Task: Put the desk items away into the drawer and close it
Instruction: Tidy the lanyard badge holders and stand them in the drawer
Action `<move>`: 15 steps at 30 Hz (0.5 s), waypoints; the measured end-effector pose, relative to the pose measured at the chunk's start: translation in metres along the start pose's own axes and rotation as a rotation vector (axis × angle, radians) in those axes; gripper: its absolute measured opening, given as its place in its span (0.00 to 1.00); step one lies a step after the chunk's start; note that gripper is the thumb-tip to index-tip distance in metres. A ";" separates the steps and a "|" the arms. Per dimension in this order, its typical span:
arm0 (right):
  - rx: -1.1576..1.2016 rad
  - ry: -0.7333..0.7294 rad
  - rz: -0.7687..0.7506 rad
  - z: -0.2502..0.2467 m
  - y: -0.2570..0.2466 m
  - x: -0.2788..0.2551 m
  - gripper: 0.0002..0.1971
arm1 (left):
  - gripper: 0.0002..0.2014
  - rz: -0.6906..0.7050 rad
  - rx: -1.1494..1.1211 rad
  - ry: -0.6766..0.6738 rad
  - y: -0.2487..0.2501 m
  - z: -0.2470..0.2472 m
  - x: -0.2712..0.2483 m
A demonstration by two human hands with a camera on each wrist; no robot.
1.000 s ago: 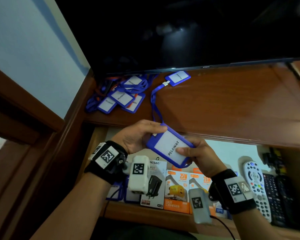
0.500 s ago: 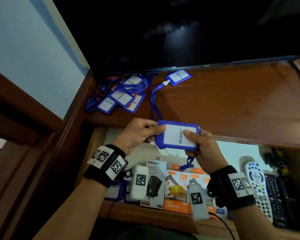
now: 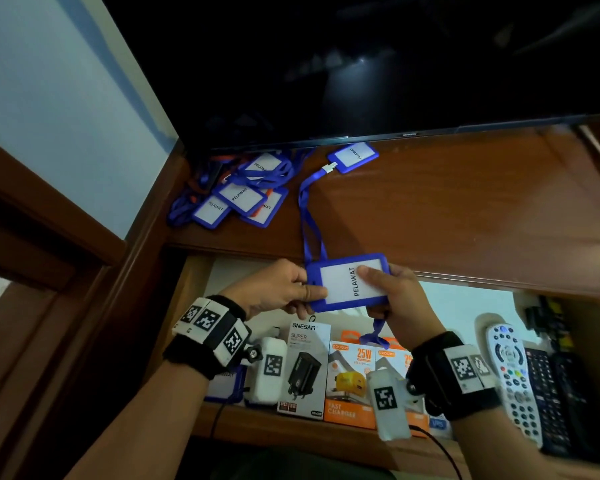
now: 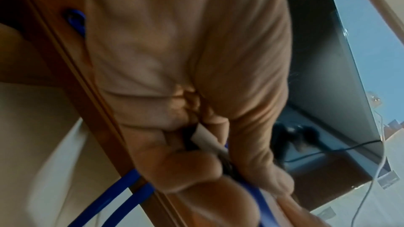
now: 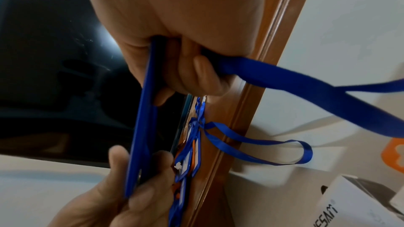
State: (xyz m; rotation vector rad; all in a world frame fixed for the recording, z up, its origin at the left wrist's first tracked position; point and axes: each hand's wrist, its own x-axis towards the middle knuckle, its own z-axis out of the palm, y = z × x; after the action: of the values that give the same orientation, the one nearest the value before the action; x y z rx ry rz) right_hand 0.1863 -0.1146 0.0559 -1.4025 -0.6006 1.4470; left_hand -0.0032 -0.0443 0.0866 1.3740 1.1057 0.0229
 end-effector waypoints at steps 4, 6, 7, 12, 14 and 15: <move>0.016 0.016 0.028 -0.002 0.005 0.000 0.06 | 0.08 0.041 -0.075 0.072 0.000 0.006 0.001; 0.043 -0.011 0.027 -0.002 0.006 -0.002 0.08 | 0.08 0.057 -0.120 0.149 0.001 0.010 0.002; 0.054 -0.044 0.016 -0.002 0.006 -0.004 0.09 | 0.08 0.063 -0.141 0.187 0.001 0.011 0.002; -0.087 -0.196 -0.081 0.000 0.002 -0.021 0.11 | 0.08 0.087 -0.296 0.420 0.003 0.014 0.001; -0.226 -0.221 -0.127 0.002 0.001 -0.026 0.11 | 0.07 0.107 -0.313 0.511 0.001 0.017 0.003; -0.302 -0.229 -0.151 0.003 0.000 -0.028 0.12 | 0.08 0.111 -0.308 0.554 0.000 0.020 0.004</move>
State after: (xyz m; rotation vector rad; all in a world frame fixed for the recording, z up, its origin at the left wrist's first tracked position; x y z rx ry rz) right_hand 0.1790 -0.1385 0.0687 -1.3939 -1.0852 1.4477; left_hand 0.0110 -0.0572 0.0802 1.1729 1.4085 0.6623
